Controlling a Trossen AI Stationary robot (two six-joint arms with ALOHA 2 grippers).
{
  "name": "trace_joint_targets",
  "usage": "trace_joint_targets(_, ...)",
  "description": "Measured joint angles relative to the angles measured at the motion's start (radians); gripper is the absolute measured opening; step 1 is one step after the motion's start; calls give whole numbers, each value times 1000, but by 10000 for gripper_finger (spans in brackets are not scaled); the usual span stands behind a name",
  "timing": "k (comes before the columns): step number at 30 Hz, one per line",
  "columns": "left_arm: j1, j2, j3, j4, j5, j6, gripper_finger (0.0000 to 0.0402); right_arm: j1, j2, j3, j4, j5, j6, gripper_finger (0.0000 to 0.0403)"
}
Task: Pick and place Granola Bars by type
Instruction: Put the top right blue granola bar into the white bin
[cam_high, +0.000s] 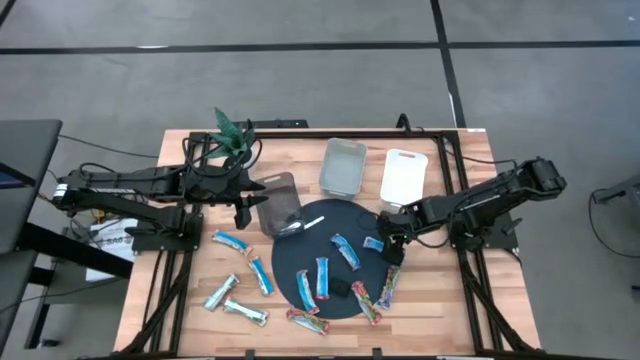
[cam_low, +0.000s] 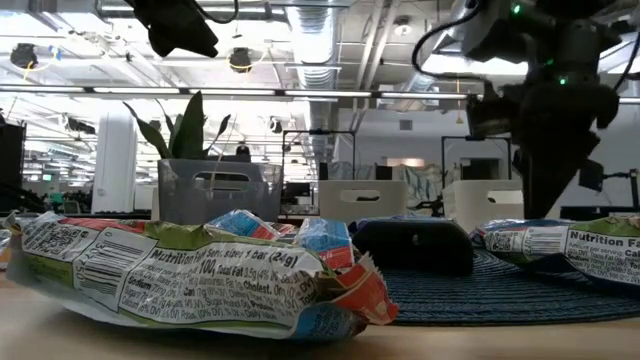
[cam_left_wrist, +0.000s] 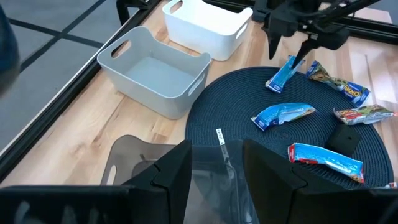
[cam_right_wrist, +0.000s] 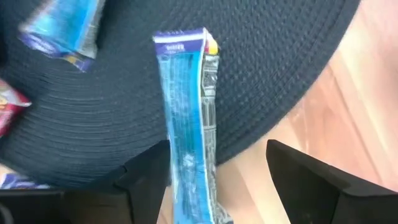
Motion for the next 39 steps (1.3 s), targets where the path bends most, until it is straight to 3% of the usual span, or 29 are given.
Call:
trace_joint_targets(5,0,0,0,1,0,-6,134,6,98,3,17,-35,-7,260)
trace_joint_targets(11,0,0,0,0,0,-6,134,6,124,29,8,-30,-13,244)
trace_joint_targets(14,0,0,0,0,0,-6,134,4,110,37,28,-29,-18,203)
trace_joint_targets(21,0,0,0,0,0,-6,134,4,101,37,39,-58,-19,58)
trace_joint_targets(24,0,0,0,0,0,-6,134,4,101,37,53,-79,-19,13)
trace_joint_targets(39,0,0,0,0,1,-6,134,-40,101,174,-5,-51,-48,10)
